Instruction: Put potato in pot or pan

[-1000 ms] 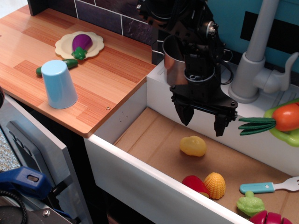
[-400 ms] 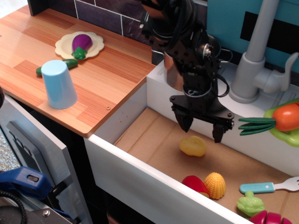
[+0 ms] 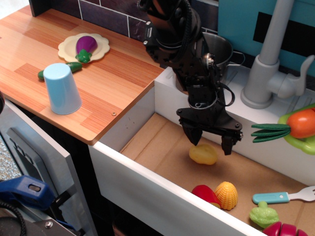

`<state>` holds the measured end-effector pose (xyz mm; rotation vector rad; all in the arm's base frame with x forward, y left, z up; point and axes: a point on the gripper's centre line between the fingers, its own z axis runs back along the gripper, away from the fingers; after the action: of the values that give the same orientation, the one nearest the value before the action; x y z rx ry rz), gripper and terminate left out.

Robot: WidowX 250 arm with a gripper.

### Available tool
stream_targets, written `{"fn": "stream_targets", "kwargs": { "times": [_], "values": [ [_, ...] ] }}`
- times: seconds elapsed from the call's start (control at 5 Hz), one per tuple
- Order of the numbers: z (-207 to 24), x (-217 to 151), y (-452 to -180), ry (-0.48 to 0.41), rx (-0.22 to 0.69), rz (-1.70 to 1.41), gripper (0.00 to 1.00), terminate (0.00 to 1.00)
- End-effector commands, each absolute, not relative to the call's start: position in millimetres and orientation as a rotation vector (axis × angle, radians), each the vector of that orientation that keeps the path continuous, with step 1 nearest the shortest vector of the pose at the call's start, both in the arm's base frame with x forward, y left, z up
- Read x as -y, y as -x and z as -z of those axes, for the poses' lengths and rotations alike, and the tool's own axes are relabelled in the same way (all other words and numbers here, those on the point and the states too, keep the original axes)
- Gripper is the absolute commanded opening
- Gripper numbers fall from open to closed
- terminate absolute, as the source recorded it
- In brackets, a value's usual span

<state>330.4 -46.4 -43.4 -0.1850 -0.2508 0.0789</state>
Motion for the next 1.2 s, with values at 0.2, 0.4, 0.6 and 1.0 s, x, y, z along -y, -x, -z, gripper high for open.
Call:
{"fn": "stream_targets", "kwargs": {
  "times": [0.2,0.4,0.6,1.0],
  "values": [
    [47.6,45.1,-329.2,0.2,0.281,-0.087,1.0,0.0],
    [50.8,46.8,-328.0,0.206,0.284,-0.087,1.0,0.0],
    [54.3,52.2,-331.2,0.144,0.314,-0.037,1.0,0.0],
    [59.0,59.8,-344.2,0.103,0.263,0.111,0.0,0.0]
  ]
}}
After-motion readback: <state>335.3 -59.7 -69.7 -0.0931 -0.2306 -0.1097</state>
